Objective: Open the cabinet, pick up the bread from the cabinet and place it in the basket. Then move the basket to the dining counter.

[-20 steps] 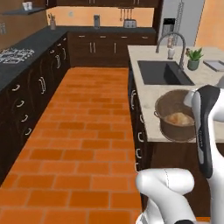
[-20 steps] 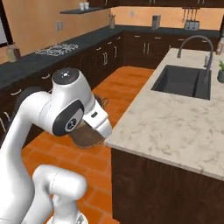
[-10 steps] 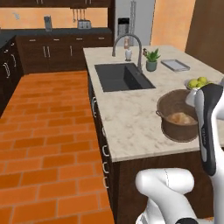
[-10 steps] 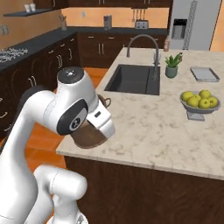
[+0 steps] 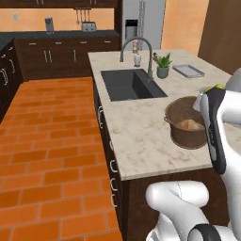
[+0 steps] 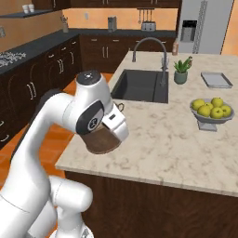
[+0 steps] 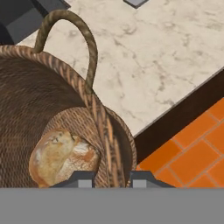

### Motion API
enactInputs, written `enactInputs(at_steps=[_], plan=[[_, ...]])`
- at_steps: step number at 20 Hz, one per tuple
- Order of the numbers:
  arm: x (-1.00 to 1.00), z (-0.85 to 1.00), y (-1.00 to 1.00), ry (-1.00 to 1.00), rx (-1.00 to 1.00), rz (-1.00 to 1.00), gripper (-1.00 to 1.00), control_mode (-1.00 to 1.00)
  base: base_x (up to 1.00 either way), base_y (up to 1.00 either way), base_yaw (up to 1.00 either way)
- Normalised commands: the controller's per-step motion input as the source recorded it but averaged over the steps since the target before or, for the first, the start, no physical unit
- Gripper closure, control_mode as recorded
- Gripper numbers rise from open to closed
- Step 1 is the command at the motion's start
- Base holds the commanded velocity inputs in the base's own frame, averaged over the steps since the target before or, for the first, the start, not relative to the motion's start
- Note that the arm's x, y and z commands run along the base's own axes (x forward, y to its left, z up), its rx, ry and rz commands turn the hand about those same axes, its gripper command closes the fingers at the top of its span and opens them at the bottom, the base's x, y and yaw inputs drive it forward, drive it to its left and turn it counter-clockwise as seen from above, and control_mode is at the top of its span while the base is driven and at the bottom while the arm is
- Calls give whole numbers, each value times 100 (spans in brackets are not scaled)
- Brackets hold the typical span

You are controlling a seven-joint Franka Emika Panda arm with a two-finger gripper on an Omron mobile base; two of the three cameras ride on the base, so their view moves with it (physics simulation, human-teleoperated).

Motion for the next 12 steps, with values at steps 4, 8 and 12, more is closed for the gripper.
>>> enactInputs(at_steps=[4, 8, 12], plan=[[100, -71, -36, 8, 2, 0, 100, -100, 0, 0, 0], [100, -61, -30, 3, 5, 0, 100, -100, 0, 0, 0], [90, -55, -37, 4, 5, 0, 100, -100, 0, 0, 0]])
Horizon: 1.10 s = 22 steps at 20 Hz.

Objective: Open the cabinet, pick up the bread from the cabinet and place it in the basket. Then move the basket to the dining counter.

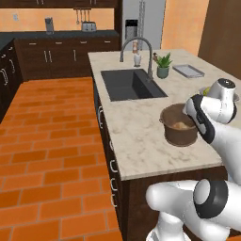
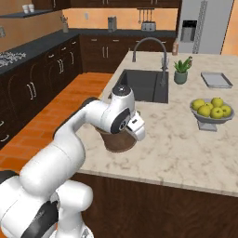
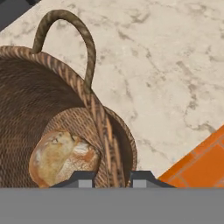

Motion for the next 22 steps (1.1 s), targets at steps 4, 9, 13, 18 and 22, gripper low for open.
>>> enactInputs(at_steps=[4, 9, 13, 18, 22], plan=[[55, -66, -24, 9, 0, -2, 100, -100, 0, 0, 0], [47, -65, -15, 5, 0, -3, 100, -100, 0, 0, 0], [42, -58, -11, 2, 0, -4, 100, -100, 0, 0, 0], [39, -49, -14, 1, 0, -2, 100, -100, 0, 0, 0], [29, -31, -13, 0, 0, -1, -100, -100, 0, 0, 0]])
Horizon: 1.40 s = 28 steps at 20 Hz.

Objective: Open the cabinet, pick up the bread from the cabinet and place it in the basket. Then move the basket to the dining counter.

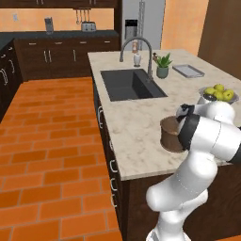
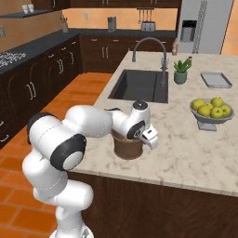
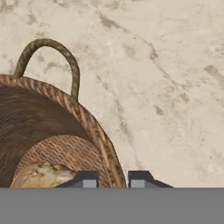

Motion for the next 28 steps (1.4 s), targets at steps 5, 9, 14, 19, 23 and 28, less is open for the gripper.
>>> enactInputs(at_steps=[5, 9, 14, 19, 23, 28], plan=[[-10, 27, 0, -5, 5, 0, -100, -100, 0, 0, 0], [-54, 60, 0, -13, 10, 0, -100, -100, 0, 0, 0], [-89, 65, 14, -25, 8, 2, -100, -100, 0, 0, 0], [-100, 28, 84, -38, 7, 1, -100, -100, 0, 0, 0], [-100, 73, 95, -12, 0, 2, -100, -100, 0, 0, 0], [-100, 90, 61, -7, 3, 16, -100, -100, 0, 0, 0]])
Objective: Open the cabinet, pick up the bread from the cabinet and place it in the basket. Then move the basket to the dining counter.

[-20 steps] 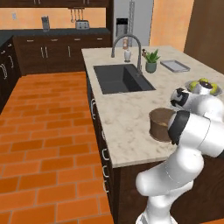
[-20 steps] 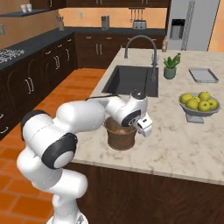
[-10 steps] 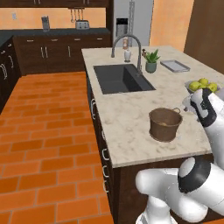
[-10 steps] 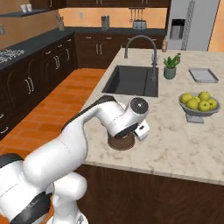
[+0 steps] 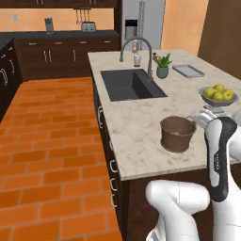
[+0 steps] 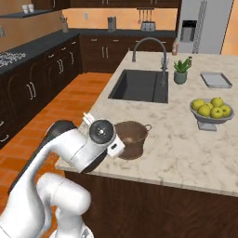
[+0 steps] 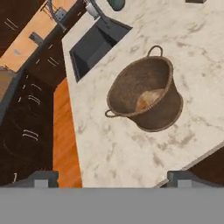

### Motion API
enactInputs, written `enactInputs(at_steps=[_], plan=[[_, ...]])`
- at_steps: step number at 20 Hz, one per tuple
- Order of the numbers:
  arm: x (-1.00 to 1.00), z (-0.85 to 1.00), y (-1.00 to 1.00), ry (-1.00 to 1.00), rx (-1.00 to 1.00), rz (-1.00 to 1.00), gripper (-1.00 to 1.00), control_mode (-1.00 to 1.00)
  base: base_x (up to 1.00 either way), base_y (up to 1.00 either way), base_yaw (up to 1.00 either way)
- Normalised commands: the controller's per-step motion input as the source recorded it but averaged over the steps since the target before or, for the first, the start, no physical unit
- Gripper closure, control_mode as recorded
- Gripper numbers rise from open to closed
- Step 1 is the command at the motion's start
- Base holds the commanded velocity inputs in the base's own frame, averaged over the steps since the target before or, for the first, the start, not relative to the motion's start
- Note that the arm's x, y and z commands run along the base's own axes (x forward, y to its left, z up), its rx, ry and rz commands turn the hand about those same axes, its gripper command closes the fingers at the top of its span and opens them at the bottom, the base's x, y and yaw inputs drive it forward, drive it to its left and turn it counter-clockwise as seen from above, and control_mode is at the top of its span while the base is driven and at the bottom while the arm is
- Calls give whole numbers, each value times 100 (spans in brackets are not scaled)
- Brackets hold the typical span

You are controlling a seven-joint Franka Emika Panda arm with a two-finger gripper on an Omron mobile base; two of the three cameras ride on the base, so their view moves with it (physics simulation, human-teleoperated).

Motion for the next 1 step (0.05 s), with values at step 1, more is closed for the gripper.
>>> enactInputs(at_steps=[1], plan=[[-100, 100, 34, -19, 1, 20, -100, -100, 0, 0, 0]])
